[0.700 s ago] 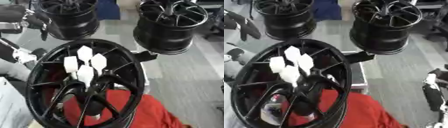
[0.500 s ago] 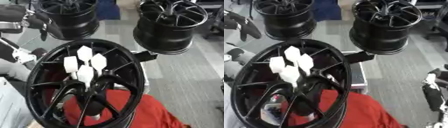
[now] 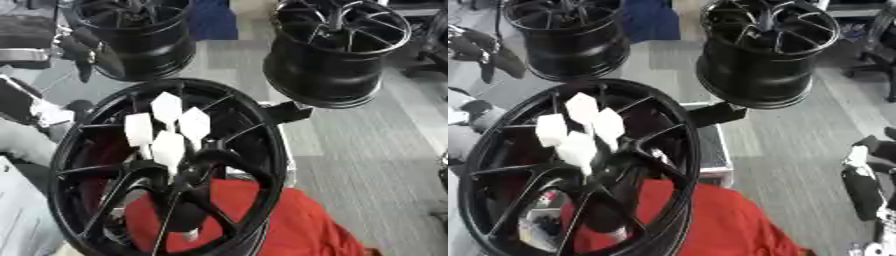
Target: Pull the pin out of the wheel hub.
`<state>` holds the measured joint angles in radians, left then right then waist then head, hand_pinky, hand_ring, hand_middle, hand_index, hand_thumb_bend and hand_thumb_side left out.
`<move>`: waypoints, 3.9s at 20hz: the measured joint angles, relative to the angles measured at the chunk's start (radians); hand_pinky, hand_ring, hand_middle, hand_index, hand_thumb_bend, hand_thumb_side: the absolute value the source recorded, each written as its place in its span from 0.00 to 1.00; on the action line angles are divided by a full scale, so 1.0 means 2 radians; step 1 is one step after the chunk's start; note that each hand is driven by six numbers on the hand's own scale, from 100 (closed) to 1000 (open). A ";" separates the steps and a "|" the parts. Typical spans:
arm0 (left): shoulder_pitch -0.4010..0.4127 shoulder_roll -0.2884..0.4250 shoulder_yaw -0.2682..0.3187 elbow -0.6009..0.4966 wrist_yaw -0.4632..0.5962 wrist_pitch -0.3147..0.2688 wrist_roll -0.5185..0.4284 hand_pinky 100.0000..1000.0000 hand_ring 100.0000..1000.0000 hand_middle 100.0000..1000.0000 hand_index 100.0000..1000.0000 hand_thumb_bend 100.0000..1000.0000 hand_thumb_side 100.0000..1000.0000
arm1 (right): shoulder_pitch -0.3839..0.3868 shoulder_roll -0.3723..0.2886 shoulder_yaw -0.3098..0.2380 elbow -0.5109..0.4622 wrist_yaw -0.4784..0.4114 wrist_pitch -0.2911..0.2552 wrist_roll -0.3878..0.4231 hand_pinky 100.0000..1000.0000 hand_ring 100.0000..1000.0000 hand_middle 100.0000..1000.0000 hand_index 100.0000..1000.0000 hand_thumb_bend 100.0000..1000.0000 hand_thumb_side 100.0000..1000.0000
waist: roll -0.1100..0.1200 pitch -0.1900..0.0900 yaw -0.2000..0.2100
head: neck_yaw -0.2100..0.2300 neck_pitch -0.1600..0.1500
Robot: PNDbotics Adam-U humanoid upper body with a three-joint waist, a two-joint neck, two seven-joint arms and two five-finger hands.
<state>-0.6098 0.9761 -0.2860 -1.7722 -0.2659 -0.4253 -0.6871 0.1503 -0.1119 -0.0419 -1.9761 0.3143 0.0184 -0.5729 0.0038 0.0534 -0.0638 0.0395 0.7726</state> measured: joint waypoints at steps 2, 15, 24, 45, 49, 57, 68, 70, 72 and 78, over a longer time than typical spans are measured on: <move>-0.007 -0.006 -0.009 0.009 -0.015 -0.004 0.004 0.58 0.50 0.78 0.85 0.27 0.32 | 0.000 0.000 0.001 0.000 0.000 0.000 0.000 0.47 0.59 0.52 0.72 0.00 0.23 | 0.000 0.000 0.000 | 0.000 0.000; -0.048 -0.053 -0.056 0.084 -0.123 -0.027 0.027 0.55 0.47 0.75 0.84 0.38 0.58 | 0.001 0.000 0.003 0.000 -0.001 0.001 0.001 0.47 0.59 0.52 0.72 0.00 0.23 | 0.000 -0.002 -0.001 | -0.007 0.000; -0.054 -0.071 -0.072 0.116 -0.175 -0.041 0.041 0.54 0.46 0.73 0.84 0.42 0.60 | 0.003 0.000 0.003 0.000 -0.001 0.001 0.001 0.47 0.59 0.52 0.72 0.00 0.23 | 0.000 -0.002 0.000 | -0.009 0.000; -0.066 -0.085 -0.087 0.140 -0.189 -0.050 0.050 0.53 0.45 0.69 0.81 0.38 0.66 | 0.003 0.000 0.003 0.000 -0.001 0.002 0.002 0.47 0.59 0.52 0.72 0.00 0.23 | 0.002 -0.002 -0.002 | -0.009 0.000; -0.066 -0.088 -0.089 0.144 -0.190 -0.052 0.052 0.53 0.45 0.68 0.80 0.39 0.67 | 0.003 0.000 0.003 0.000 -0.001 0.002 0.002 0.47 0.59 0.52 0.72 0.00 0.23 | 0.003 -0.003 -0.002 | -0.009 0.000; -0.069 -0.094 -0.093 0.154 -0.199 -0.053 0.053 0.52 0.44 0.66 0.79 0.37 0.65 | 0.003 -0.002 0.003 0.000 -0.002 0.001 0.002 0.47 0.59 0.52 0.72 0.00 0.23 | 0.003 -0.004 -0.002 | -0.011 0.000; -0.069 -0.102 -0.099 0.160 -0.204 -0.057 0.056 0.51 0.42 0.62 0.77 0.35 0.59 | 0.003 -0.002 0.003 0.000 -0.002 0.001 0.002 0.47 0.59 0.52 0.72 0.00 0.23 | 0.003 -0.004 -0.003 | -0.012 0.000; -0.068 -0.102 -0.099 0.160 -0.205 -0.057 0.057 0.51 0.41 0.60 0.76 0.35 0.57 | 0.004 -0.002 0.003 0.000 -0.002 0.001 0.002 0.47 0.59 0.52 0.72 0.00 0.23 | 0.003 -0.004 -0.003 | -0.012 0.000; -0.065 -0.102 -0.099 0.160 -0.206 -0.057 0.057 0.50 0.40 0.57 0.75 0.35 0.55 | 0.004 -0.002 0.003 0.000 -0.002 0.001 0.002 0.47 0.59 0.52 0.72 0.00 0.23 | 0.003 -0.005 -0.003 | -0.013 0.000; -0.062 -0.102 -0.099 0.160 -0.207 -0.058 0.058 0.49 0.39 0.54 0.71 0.34 0.53 | 0.004 -0.002 0.003 0.000 -0.002 0.001 0.002 0.47 0.59 0.52 0.72 0.00 0.23 | 0.003 -0.005 -0.003 | -0.013 0.000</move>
<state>-0.7332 0.7723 -0.4848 -1.4525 -0.6805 -0.5419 -0.5706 0.1587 -0.1156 -0.0360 -1.9761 0.3098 0.0214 -0.5683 0.0103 0.0437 -0.0689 0.0137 0.7726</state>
